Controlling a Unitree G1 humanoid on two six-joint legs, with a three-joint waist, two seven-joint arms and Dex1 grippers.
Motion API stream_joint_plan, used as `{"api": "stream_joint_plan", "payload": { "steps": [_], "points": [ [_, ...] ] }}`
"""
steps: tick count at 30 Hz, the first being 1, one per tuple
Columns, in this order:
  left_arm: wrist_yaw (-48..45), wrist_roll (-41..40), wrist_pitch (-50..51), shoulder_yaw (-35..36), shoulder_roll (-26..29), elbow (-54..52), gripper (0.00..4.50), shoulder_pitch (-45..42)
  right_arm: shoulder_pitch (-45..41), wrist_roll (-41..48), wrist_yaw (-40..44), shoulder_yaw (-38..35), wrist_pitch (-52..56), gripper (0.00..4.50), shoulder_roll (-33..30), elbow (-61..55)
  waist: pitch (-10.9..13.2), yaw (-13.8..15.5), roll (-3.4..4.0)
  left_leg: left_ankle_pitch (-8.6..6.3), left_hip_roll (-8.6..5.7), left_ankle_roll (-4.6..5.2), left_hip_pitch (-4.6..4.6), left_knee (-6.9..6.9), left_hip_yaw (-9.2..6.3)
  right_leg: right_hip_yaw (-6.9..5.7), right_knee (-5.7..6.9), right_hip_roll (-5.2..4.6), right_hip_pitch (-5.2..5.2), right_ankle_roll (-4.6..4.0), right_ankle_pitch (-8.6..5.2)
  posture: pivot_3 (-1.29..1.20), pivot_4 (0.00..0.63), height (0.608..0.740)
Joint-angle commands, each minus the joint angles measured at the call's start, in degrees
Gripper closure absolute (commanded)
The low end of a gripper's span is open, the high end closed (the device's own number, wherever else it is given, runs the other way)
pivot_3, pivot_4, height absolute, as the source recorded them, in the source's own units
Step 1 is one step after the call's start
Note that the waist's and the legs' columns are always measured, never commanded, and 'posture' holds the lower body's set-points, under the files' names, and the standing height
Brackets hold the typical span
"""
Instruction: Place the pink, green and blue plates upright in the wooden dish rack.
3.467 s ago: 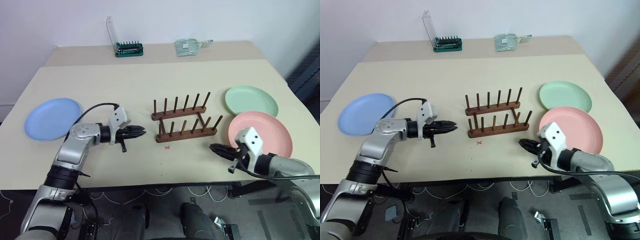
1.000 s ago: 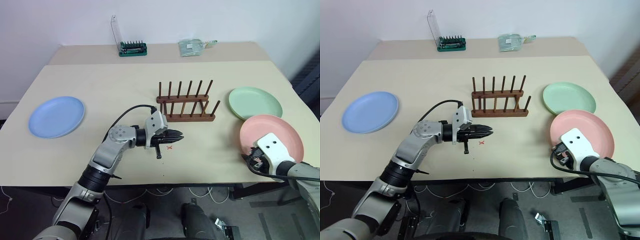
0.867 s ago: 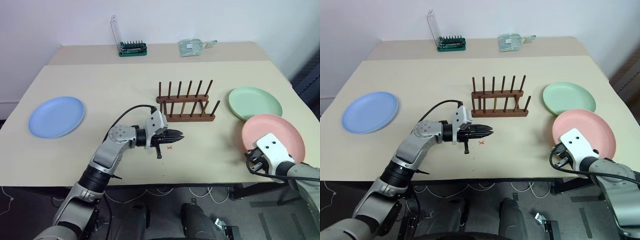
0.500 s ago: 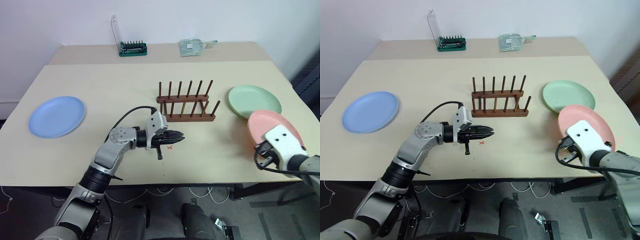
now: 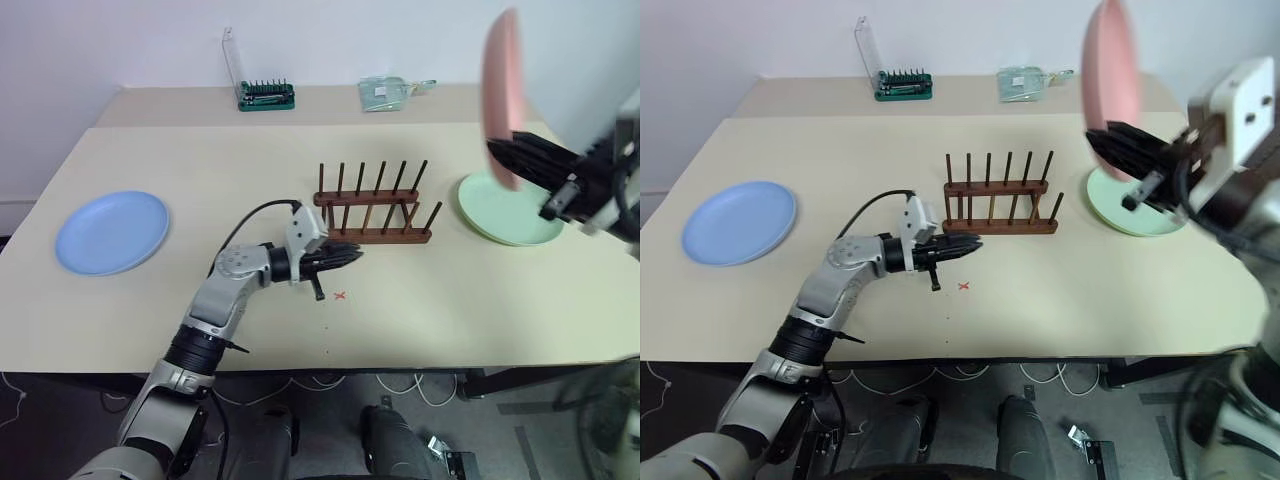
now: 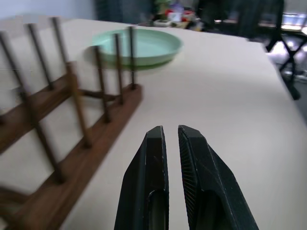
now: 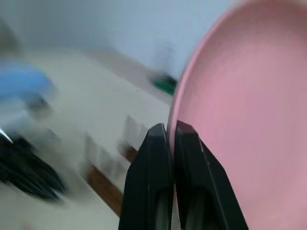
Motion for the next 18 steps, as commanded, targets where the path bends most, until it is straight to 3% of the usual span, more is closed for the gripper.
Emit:
{"api": "stream_joint_plan", "payload": {
  "steps": [1,10,18],
  "points": [
    [1.72,-0.46,-1.94,3.0,0.65,-0.4,4.06,-1.0,-5.69,3.86,-1.14,0.95,-1.7,4.38,2.4,9.73,0.0,-0.01,0.01,0.0,0.0,0.0,-0.01,0.0,-0.02,-0.01,0.02,0.0,-0.01,0.0,0.0,0.0,0.15,0.74],
    [3.91,-0.9,-0.1,4.76,3.0,-4.45,4.06,1.96,-11.48,7.56,1.66,4.52,-4.0,4.38,3.99,24.13,-0.02,-0.32,0.05,0.0,0.0,-0.01,-0.02,-0.07,0.0,0.0,0.12,0.03,-0.14,-0.01,0.01,0.0,0.15,0.74],
    [5.21,-1.23,1.97,5.03,3.29,-7.29,4.06,3.12,-14.95,12.43,2.09,5.21,-4.19,4.38,5.26,26.78,0.0,-1.1,0.09,0.01,0.01,-0.01,-0.02,-0.07,0.01,0.01,0.18,0.04,-0.18,-0.01,0.01,0.0,0.15,0.74]
  ]
}}
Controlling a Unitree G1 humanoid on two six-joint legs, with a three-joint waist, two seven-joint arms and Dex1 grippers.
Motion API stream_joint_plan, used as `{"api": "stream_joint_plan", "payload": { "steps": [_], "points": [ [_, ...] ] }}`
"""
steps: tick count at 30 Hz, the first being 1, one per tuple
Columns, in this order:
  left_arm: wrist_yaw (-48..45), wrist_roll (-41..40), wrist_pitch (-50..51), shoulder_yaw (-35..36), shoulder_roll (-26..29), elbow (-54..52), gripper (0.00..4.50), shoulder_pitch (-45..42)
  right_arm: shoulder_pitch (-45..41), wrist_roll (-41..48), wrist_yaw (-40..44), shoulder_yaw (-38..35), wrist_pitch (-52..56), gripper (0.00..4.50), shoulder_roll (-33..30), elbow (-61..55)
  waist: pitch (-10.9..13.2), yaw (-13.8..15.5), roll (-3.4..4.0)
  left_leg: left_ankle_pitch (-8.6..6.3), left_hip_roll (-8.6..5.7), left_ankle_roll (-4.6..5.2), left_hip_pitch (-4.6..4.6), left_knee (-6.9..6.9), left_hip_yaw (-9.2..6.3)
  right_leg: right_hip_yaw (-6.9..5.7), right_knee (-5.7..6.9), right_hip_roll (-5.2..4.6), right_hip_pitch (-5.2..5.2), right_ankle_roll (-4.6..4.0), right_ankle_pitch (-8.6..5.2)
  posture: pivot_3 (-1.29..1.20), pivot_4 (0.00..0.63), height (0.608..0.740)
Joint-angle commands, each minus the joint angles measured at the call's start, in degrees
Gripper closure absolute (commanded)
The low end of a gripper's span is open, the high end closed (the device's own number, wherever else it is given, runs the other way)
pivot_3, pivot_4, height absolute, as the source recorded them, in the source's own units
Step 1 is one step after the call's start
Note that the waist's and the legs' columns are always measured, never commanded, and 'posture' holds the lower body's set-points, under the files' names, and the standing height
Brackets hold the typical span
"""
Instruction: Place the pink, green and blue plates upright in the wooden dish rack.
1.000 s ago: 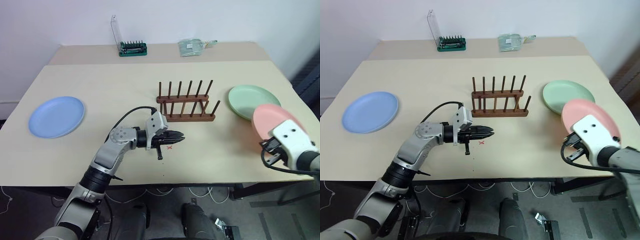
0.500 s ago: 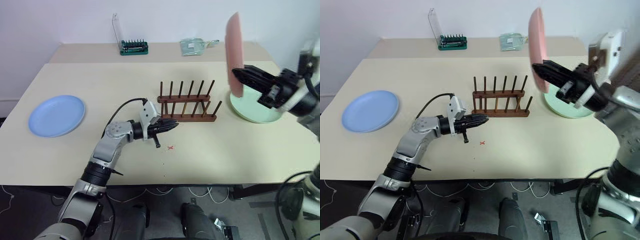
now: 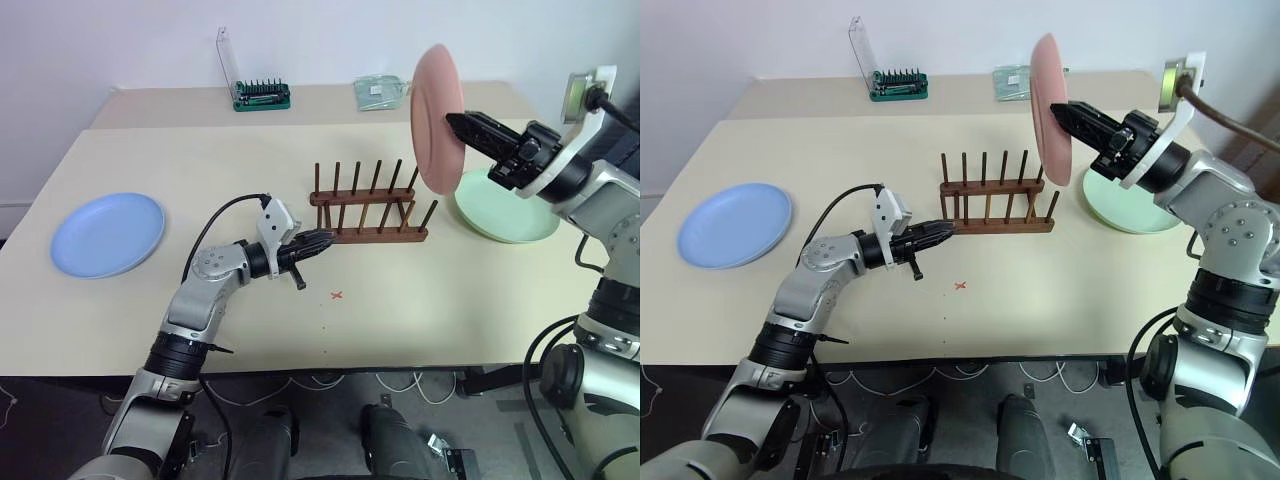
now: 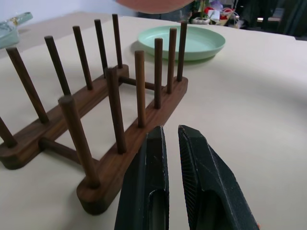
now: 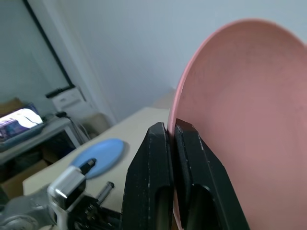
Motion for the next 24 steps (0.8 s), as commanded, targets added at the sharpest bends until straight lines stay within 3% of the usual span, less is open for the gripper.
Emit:
{"api": "stream_joint_plan", "payload": {
  "steps": [1,14,24],
  "points": [
    [0.48,-1.18,0.39,1.04,0.48,-2.98,4.06,0.21,-2.83,3.37,0.06,-1.05,-1.45,4.38,0.38,-0.44,0.0,-0.38,0.0,0.0,0.0,0.0,0.0,0.0,-0.01,0.0,0.0,0.0,0.0,0.0,0.0,0.0,0.15,0.74],
    [0.51,-2.32,1.61,0.91,1.66,-4.13,4.06,0.5,-1.64,3.68,-0.68,1.66,-2.13,4.38,3.17,5.18,0.0,-0.61,0.01,0.0,0.0,0.0,0.0,0.0,0.0,0.01,0.05,0.02,-0.03,0.0,0.0,0.0,0.15,0.74],
    [0.83,-2.29,2.06,0.84,1.76,-4.99,4.06,1.12,-1.82,3.4,-2.81,-0.52,-4.11,4.38,3.79,11.37,0.0,-0.65,0.02,0.0,0.01,0.0,0.0,0.0,0.0,0.02,0.05,0.02,-0.04,0.0,0.0,0.0,0.15,0.74]
  ]
}}
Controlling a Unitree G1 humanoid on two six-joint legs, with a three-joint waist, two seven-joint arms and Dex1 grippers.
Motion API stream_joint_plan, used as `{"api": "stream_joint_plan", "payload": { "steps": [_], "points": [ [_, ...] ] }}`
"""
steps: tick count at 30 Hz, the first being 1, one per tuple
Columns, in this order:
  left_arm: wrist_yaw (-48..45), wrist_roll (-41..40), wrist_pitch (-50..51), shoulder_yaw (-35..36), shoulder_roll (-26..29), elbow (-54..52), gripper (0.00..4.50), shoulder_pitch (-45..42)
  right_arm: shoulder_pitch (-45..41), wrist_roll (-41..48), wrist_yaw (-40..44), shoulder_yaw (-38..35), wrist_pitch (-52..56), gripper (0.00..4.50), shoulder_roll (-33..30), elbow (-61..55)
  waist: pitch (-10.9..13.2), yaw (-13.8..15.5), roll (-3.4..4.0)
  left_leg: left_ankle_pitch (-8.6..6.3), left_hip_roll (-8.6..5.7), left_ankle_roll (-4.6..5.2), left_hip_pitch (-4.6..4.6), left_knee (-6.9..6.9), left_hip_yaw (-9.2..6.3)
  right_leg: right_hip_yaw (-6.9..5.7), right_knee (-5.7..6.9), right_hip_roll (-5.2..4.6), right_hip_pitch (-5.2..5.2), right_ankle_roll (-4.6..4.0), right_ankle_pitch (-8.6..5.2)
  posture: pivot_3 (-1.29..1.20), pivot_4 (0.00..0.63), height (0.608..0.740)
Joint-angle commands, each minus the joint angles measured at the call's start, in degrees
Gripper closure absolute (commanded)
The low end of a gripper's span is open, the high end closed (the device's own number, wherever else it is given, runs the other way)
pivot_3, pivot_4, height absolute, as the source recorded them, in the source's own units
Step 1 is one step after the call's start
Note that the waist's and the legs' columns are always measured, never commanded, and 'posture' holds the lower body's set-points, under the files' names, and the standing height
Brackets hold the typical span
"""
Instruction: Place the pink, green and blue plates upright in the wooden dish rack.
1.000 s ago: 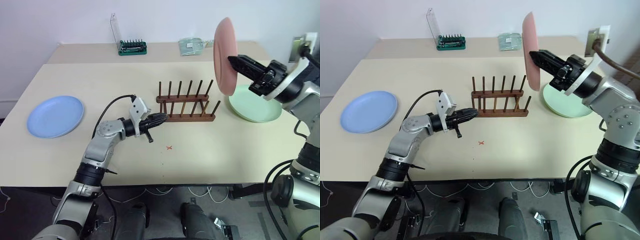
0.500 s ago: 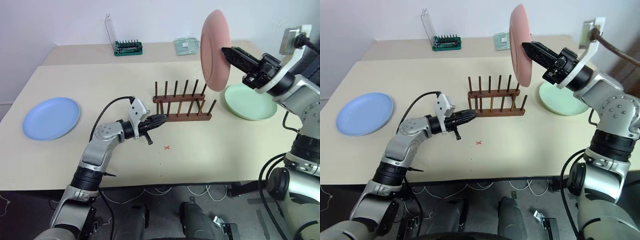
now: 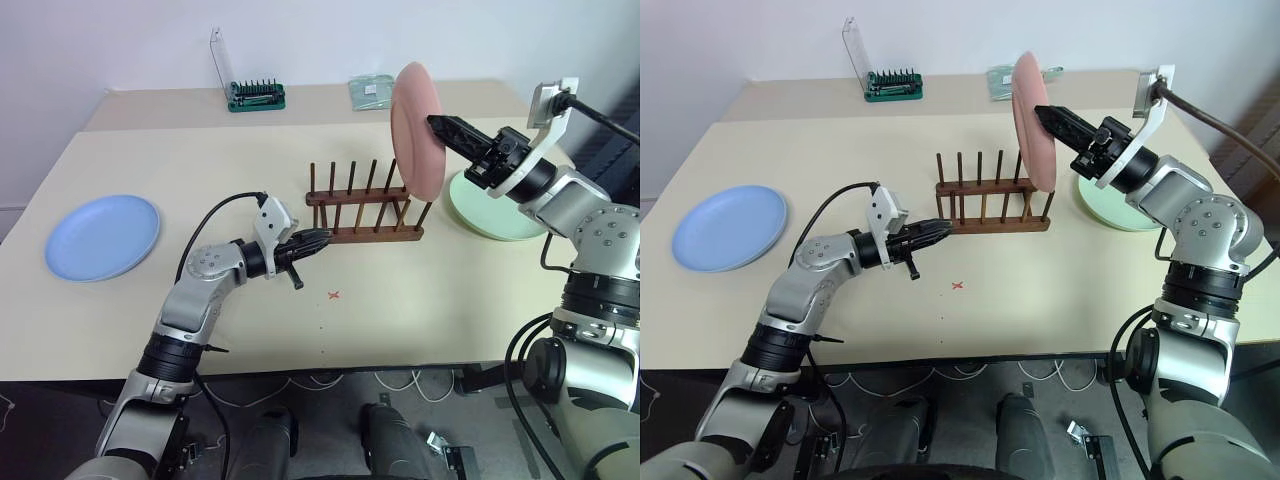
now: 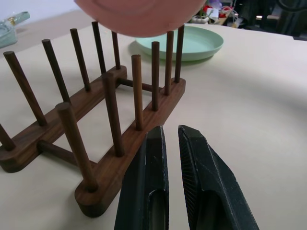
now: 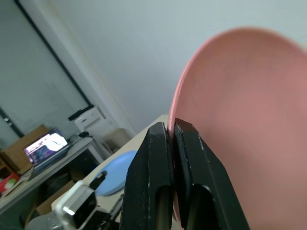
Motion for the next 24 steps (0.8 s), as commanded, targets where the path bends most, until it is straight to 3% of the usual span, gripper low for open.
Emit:
{"api": "stream_joint_plan", "payload": {
  "steps": [1,16,19,24],
  "points": [
    [0.14,-0.98,-0.17,0.82,0.22,-2.45,4.06,0.29,-0.7,1.2,-0.26,-2.63,-1.64,4.38,-0.27,1.16,0.0,-0.01,0.0,0.0,0.0,0.0,0.0,0.0,0.0,0.0,0.0,0.0,0.0,0.0,0.0,0.0,0.15,0.74],
    [0.28,-0.93,-0.02,0.79,0.36,-2.81,4.06,0.65,1.73,1.51,-4.44,-6.11,-1.82,4.38,1.59,6.9,0.0,0.0,0.01,0.0,0.0,0.0,0.0,0.0,0.01,0.01,0.0,0.0,-0.01,0.0,0.0,0.0,0.15,0.74],
    [0.1,-0.9,-0.1,0.63,0.31,-2.67,4.06,0.55,2.41,0.76,-5.02,-5.96,-2.59,3.56,1.62,6.8,0.0,0.0,0.01,0.0,0.0,0.0,0.0,0.0,0.02,0.01,0.0,0.0,0.0,0.0,0.0,0.0,0.15,0.74],
    [0.0,-0.93,-0.03,0.41,0.21,-2.94,4.06,0.77,2.02,-2.01,-7.05,-6.22,-7.81,1.01,0.62,5.9,0.0,-0.07,0.02,0.0,0.0,0.0,0.0,-0.01,0.02,0.02,0.0,0.01,-0.01,0.0,0.0,0.0,0.15,0.74]
  ]
}}
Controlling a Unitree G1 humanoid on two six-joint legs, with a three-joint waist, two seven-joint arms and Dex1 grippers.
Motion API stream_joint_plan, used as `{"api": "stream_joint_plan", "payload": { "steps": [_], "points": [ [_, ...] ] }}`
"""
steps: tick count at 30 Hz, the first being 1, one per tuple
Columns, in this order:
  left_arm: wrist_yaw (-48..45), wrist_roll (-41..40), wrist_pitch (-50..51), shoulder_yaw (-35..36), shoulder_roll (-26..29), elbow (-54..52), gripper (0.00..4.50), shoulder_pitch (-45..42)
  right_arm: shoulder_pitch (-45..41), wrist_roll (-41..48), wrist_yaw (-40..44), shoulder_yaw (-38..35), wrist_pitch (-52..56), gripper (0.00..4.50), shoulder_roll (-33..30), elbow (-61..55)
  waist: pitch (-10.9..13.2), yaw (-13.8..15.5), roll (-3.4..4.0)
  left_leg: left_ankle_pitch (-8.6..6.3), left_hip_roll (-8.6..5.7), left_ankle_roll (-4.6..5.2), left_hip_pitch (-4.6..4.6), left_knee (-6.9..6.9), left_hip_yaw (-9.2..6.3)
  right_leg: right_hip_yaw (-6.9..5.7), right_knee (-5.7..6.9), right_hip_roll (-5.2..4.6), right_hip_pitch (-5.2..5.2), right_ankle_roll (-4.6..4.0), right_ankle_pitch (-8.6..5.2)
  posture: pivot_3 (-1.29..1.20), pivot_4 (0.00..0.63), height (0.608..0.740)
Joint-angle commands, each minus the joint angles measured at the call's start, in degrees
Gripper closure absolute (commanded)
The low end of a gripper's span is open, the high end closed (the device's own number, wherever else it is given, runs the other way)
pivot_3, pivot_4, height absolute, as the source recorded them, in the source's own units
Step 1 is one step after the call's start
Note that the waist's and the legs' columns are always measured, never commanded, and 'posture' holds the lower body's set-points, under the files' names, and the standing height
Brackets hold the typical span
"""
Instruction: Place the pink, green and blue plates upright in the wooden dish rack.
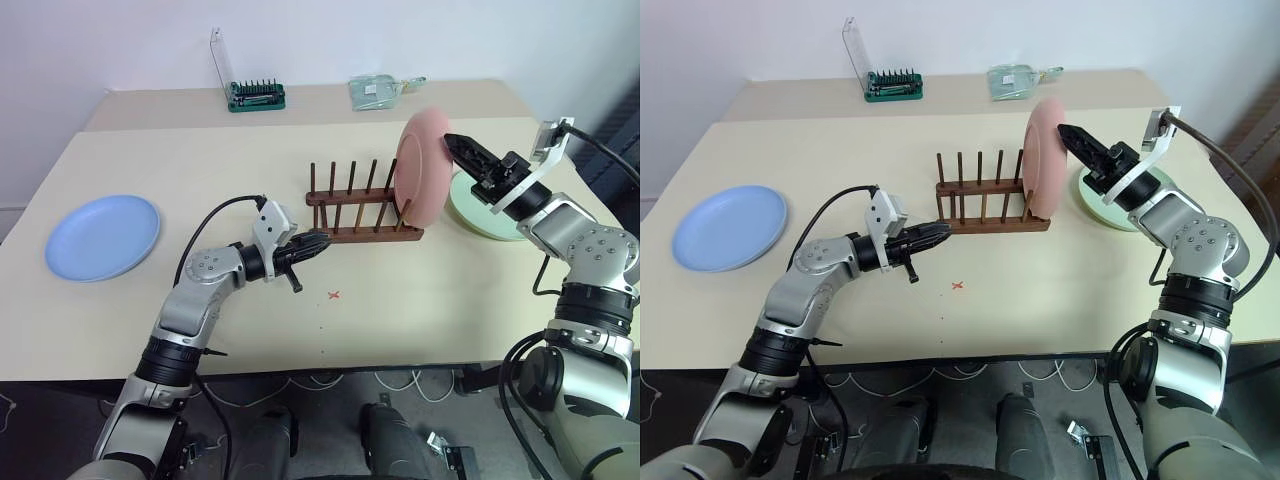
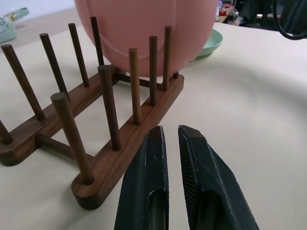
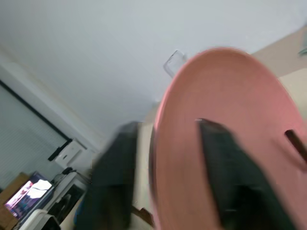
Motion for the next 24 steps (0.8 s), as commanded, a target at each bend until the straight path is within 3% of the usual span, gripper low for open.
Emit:
{"api": "stream_joint_plan", "payload": {
  "steps": [1,2,7,14,16,24],
  "points": [
    [-0.06,-0.92,-0.37,0.4,-0.05,-2.25,4.06,-0.01,-1.13,-1.65,-1.28,-1.78,-4.94,0.53,-1.28,-2.24,0.0,-0.03,0.0,0.0,0.0,0.0,0.0,0.0,0.0,0.0,0.0,0.0,0.0,0.0,0.0,0.0,0.15,0.74],
    [-0.03,-0.92,-0.35,0.37,-0.08,-2.35,4.06,0.05,-1.11,-2.46,-1.47,-1.86,-6.2,0.1,-1.95,-2.65,0.0,-0.02,0.0,0.0,0.0,0.0,0.0,0.0,0.0,0.0,0.0,0.0,0.0,0.0,0.0,0.0,0.15,0.74],
    [-0.07,-0.64,-0.14,-0.24,0.01,-3.55,4.06,0.77,3.37,-8.91,1.78,-1.57,-11.89,0.1,-11.87,-7.69,0.03,0.56,0.08,0.0,-0.03,0.0,-0.06,0.01,0.0,0.0,-0.05,-0.02,0.0,0.01,-0.01,0.0,0.15,0.74],
    [-2.05,-0.86,0.41,-2.93,-0.09,-5.47,4.06,1.05,19.14,-33.72,11.32,16.21,-26.66,0.1,-28.38,-10.05,-0.03,-0.52,0.21,0.0,0.02,0.01,0.07,0.02,0.2,0.06,-0.08,-0.01,0.08,0.02,-0.01,0.0,0.15,0.74],
    [-2.53,-0.87,0.4,-3.84,-0.67,-5.18,4.06,0.71,19.4,-42.69,10.25,22.5,-33.15,0.1,-29.71,-5.14,-0.06,-0.9,0.27,0.0,0.04,0.0,0.16,0.01,0.33,0.18,-0.06,-0.01,0.09,0.03,-0.02,0.0,0.15,0.74],
    [-2.67,-0.43,-0.05,-4.23,-1.51,-3.85,4.06,0.07,12.61,-56.0,6.69,31.98,-46.07,0.1,-24.41,11.33,-0.04,-1.35,0.27,0.0,0.04,0.0,0.19,0.01,0.35,0.23,-0.06,-0.01,0.12,0.02,-0.01,0.0,0.15,0.74]
  ]
}}
